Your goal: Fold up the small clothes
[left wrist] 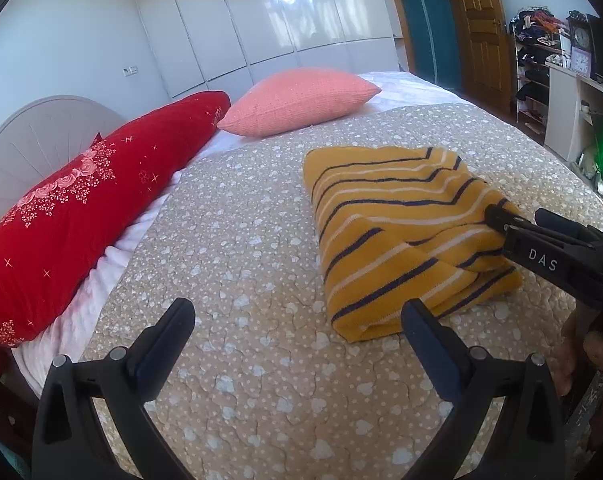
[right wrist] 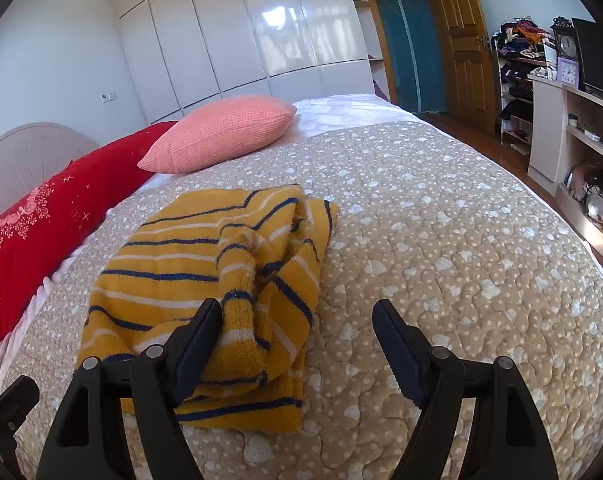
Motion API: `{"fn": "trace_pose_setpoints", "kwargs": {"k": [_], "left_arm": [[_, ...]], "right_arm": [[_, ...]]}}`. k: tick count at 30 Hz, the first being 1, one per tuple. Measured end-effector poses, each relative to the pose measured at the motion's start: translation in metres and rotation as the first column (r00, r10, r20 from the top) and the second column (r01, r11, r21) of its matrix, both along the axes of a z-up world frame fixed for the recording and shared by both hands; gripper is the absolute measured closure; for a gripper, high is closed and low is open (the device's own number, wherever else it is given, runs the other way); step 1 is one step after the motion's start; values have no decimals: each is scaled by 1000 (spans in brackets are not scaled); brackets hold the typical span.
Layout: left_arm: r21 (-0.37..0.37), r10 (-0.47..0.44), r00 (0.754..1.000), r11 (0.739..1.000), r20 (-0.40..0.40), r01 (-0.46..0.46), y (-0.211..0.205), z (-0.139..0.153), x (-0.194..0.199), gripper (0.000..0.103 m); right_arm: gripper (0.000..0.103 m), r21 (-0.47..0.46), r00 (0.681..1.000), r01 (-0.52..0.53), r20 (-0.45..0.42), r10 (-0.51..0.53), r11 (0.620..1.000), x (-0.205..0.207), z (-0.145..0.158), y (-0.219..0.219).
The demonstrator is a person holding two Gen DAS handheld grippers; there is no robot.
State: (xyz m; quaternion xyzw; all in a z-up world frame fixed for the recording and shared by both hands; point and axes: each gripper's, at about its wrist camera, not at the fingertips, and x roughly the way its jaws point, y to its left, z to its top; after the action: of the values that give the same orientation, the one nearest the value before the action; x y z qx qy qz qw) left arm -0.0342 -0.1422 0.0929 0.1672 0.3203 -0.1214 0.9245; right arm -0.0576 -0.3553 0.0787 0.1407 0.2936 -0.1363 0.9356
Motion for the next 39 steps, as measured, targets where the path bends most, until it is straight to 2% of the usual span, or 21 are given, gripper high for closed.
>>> {"fn": "trace_pose_setpoints", "kwargs": {"k": [8, 10, 12, 15, 18, 30, 39], "left_arm": [[-21, -5, 999, 1000, -50, 4, 1, -7, 8, 0], [-29, -1, 998, 1000, -69, -1, 1, -10, 11, 0], [-32, 3, 997, 999, -80, -6, 2, -12, 13, 0], [-38, 7, 997, 999, -82, -10, 2, -11, 14, 0], [-39, 1, 997, 999, -81, -4, 1, -10, 14, 0], [-29, -17, 998, 999, -56, 15, -4, -7, 10, 0], [-30, -14, 998, 999, -58, 13, -4, -7, 12, 0]], "right_arm": [[21, -1, 1000, 10, 1, -10, 1000, -2, 0, -2], [20, -21, 997, 33, -63, -34, 999, 4, -6, -4], [19, 20, 994, 37, -105, -35, 999, 8, -14, -12], [17, 112, 994, 51, -97, -40, 992, 7, -17, -25], [17, 133, 995, 55, -96, -42, 990, 5, -18, -29], [17, 49, 996, 82, -25, -81, 995, -6, -1, -20], [16, 44, 996, 86, -11, -86, 995, -8, 2, -18]]}}
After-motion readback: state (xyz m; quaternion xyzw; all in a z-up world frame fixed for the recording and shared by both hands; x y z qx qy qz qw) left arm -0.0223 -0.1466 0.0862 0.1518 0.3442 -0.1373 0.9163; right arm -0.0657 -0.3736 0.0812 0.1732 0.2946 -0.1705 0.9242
